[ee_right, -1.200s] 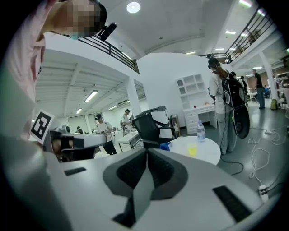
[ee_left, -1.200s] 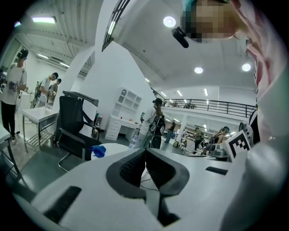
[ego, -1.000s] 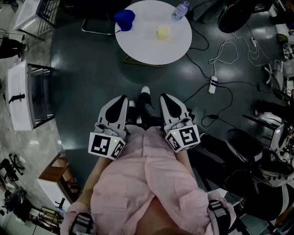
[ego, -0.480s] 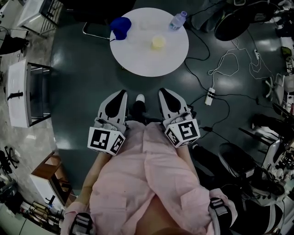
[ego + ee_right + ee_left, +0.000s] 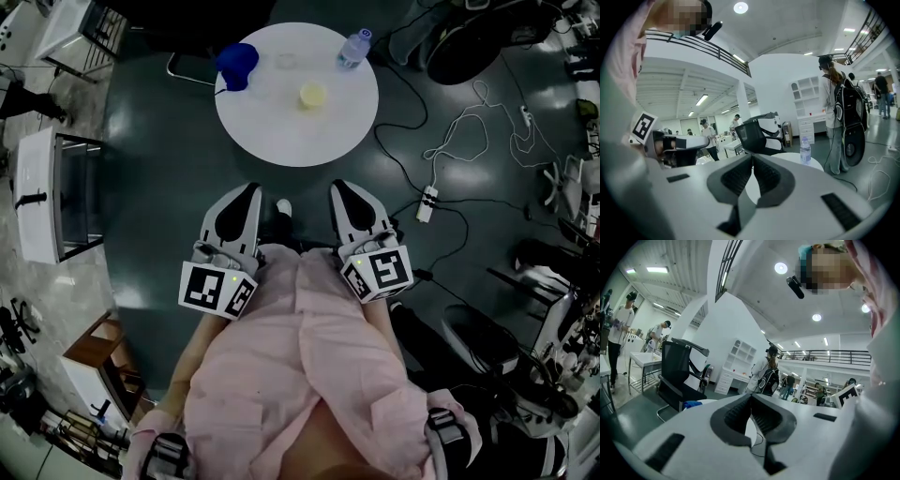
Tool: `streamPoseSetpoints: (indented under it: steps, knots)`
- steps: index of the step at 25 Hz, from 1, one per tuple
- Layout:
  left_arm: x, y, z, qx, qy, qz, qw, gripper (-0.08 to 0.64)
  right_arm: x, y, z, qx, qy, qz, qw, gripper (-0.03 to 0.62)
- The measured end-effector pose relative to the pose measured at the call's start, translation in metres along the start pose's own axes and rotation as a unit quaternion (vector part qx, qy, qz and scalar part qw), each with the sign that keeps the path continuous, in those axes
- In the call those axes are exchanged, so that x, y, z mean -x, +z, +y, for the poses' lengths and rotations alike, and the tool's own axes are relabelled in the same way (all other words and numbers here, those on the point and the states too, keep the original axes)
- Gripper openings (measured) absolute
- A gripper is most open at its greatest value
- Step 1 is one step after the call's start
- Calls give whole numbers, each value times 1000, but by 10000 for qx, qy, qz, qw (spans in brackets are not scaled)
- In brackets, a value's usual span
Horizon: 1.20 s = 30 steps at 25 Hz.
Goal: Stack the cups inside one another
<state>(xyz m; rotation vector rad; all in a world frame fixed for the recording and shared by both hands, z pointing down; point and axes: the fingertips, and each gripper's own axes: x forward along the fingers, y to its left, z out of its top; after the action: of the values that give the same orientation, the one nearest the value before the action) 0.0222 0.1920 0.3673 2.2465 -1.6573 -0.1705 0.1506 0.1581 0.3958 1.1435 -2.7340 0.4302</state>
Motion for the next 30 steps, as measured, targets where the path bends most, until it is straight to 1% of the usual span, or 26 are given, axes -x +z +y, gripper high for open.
streamPoseSetpoints:
  steps: [5, 9, 16, 23, 30]
  knots:
    - [-11, 4, -4, -19, -63, 1, 10000, 18, -2, 4, -11, -52, -67, -22, 10000, 32]
    - [-21, 7, 3, -4, -82, 5, 10000, 18, -12, 7, -18, -77, -138, -40, 9999, 32]
    - [-53, 22, 39, -44, -150, 45, 9999, 18, -57, 15, -29, -110, -336, 52, 9994, 32]
    - [-96, 47, 78, -74, -407, 111, 9991, 18, -105, 35, -37, -95, -602, 100, 9981, 32]
    - [-129, 68, 118, 122, -670, 260, 9973, 18, -147, 48, -39, -169, -936, 250, 9952, 32]
